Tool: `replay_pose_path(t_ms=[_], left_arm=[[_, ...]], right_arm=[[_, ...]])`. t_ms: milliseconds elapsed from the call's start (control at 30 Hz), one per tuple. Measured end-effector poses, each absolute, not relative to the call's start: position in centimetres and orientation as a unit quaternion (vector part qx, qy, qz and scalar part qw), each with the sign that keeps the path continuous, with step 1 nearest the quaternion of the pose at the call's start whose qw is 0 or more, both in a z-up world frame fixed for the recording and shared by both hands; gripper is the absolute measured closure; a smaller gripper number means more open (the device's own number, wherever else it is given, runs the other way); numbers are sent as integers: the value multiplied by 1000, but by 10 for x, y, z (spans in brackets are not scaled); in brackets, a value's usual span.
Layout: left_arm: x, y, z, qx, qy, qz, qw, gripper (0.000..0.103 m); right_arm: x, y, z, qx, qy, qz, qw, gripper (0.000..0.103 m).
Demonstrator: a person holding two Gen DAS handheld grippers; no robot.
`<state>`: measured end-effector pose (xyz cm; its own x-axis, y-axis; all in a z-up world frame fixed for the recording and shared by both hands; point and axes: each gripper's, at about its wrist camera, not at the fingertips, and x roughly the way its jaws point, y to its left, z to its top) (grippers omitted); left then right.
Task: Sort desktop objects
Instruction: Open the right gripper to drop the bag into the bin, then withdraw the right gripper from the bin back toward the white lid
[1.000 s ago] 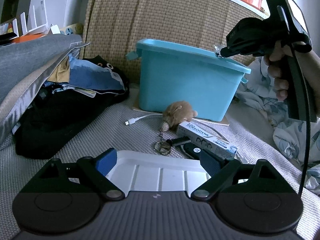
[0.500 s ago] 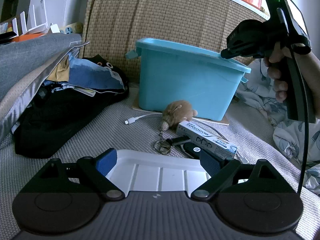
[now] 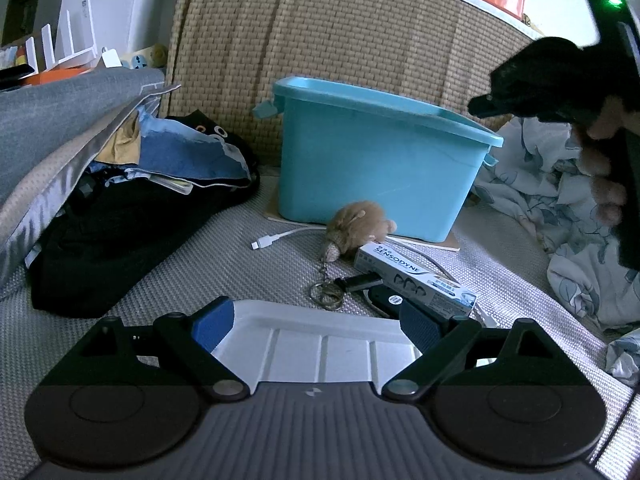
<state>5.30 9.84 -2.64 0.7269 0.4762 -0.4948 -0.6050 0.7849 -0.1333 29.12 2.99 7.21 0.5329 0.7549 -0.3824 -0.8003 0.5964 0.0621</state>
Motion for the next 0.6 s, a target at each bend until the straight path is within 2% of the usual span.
replay_pose_path(t_ms=[600], left_arm=[[53, 92, -22, -123, 227, 294, 920, 10]], right_arm=[[253, -56, 44, -45, 231, 441, 866, 98]])
